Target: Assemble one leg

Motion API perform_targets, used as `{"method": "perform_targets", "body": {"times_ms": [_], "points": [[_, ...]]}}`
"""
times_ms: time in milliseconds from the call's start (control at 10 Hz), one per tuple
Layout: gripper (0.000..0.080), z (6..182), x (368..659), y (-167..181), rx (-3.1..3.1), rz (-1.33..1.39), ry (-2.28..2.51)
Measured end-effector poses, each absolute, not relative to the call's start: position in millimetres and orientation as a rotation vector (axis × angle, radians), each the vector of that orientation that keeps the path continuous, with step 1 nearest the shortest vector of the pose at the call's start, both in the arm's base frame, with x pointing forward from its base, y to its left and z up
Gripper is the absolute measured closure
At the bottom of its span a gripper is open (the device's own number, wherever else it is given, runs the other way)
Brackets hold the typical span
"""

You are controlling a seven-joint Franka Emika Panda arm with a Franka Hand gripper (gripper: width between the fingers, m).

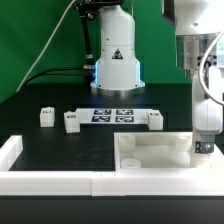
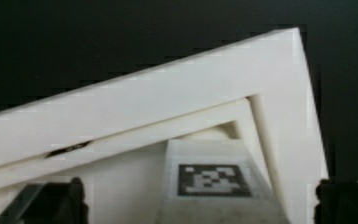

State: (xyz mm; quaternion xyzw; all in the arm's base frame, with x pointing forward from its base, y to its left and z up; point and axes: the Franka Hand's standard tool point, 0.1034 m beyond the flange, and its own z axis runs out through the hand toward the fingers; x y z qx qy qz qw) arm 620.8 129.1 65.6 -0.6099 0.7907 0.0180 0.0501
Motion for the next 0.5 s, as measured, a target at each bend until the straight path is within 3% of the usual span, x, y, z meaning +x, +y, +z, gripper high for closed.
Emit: {"method": "perform_targets", "body": {"times_ms": [500], "points": [[0.015,65.5,620.7,129.9,-1.869,0.054,2.399]]}}
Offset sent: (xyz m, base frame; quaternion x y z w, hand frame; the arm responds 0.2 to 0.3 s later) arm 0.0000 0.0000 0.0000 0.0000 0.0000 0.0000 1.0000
